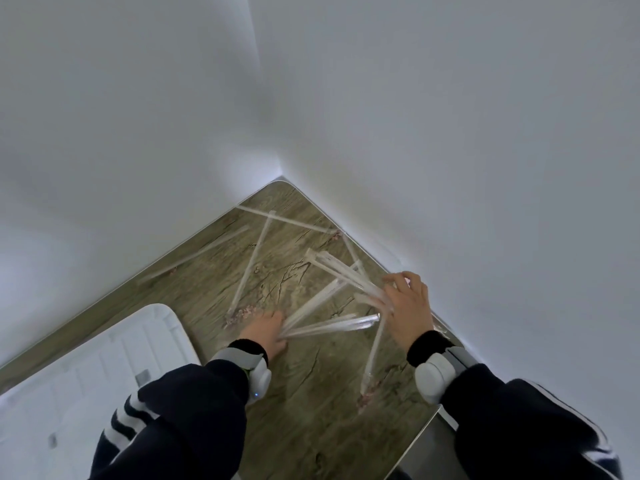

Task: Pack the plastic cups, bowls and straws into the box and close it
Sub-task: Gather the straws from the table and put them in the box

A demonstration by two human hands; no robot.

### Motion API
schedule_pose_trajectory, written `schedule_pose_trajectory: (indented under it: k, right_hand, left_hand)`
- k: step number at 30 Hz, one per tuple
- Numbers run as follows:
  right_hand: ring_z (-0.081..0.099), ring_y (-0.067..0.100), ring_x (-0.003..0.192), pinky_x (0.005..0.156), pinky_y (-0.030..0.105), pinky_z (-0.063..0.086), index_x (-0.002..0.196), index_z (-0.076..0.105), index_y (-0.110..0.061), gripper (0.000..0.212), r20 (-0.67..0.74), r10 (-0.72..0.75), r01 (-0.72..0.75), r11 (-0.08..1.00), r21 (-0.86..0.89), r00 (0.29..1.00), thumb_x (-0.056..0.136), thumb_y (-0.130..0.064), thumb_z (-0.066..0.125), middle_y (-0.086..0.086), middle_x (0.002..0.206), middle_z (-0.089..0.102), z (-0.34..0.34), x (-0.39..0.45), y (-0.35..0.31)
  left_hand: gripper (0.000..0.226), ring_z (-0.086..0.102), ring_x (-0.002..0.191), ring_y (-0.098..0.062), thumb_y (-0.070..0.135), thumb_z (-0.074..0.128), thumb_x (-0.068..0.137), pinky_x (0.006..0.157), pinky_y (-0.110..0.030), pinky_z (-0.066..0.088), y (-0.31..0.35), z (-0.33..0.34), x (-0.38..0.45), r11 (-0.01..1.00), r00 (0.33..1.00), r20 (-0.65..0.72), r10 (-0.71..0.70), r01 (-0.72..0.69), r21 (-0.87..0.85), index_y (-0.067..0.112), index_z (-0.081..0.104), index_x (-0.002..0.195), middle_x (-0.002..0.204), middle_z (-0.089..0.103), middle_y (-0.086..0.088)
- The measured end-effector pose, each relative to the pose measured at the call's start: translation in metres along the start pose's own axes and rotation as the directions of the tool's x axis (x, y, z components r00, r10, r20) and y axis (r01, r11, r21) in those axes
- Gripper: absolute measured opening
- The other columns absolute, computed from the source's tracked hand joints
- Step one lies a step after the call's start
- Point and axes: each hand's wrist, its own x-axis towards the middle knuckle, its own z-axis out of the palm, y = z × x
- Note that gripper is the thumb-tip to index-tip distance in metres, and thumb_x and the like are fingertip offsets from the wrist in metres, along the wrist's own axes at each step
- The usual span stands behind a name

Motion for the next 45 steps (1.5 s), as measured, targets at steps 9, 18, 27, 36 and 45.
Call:
schedule_pose_trajectory:
  k: [9,18,27,36,45]
  right_hand:
    - [0.046,0.02,0.062,0.051,0.025,0.03,0.082,0.04,-0.019,0.021,0.217,0.188,-0.24,0.94,0.243,0.958,0.096,-0.034,0.045,-0.008,0.063,0.043,0.019,0.027,-0.011]
    - [0.064,0.033,0.092,0.065,0.033,0.042,0.11,0.042,-0.007,0.031,0.329,0.484,-0.533,0.843,0.07,0.81,0.093,-0.032,0.05,0.014,0.103,0.065,0.048,0.042,-0.018]
    - [0.061,0.029,0.088,0.069,0.033,0.045,0.098,0.048,-0.01,0.022,0.48,0.247,-0.313,0.948,0.059,0.841,0.09,-0.03,0.05,0.008,0.103,0.051,0.053,0.028,-0.022]
    - [0.05,0.022,0.066,0.062,0.029,0.04,0.092,0.037,-0.018,0.017,0.451,0.183,-0.262,0.958,0.119,0.874,0.089,-0.026,0.051,0.0,0.082,0.052,0.046,0.016,-0.007]
    - [0.052,0.018,0.062,0.057,0.027,0.039,0.102,0.043,-0.017,0.015,0.268,0.246,-0.311,0.922,0.233,0.931,0.09,-0.021,0.053,-0.004,0.074,0.053,0.041,0.042,-0.023]
  left_hand:
    - [0.041,0.056,0.108,-0.029,0.024,0.044,0.093,0.086,-0.033,0.046,0.002,-0.001,-0.007,0.993,0.995,0.052,-0.081,0.085,-0.081,0.004,0.038,0.128,0.123,0.055,-0.015]
    - [0.062,0.05,0.123,-0.028,0.018,0.048,0.092,0.097,-0.029,0.041,-0.025,-0.011,-0.011,0.98,0.985,0.107,-0.139,0.152,-0.126,0.009,0.018,0.145,0.14,0.046,-0.015]
    - [0.057,0.059,0.109,-0.029,0.025,0.051,0.09,0.079,-0.029,0.047,0.001,-0.005,0.008,0.986,0.989,0.086,-0.119,0.128,-0.107,0.007,0.028,0.139,0.124,0.058,-0.014]
    - [0.032,0.061,0.102,-0.03,0.025,0.042,0.096,0.079,-0.031,0.045,0.003,-0.007,0.013,0.965,0.993,-0.002,-0.12,0.116,-0.237,0.008,0.044,0.123,0.115,0.063,-0.015]
    - [0.024,0.056,0.069,-0.023,0.027,0.045,0.095,0.064,-0.034,0.047,-0.048,-0.033,-0.003,0.826,0.867,-0.31,-0.391,0.181,-0.534,0.008,0.044,0.109,0.095,0.067,-0.016]
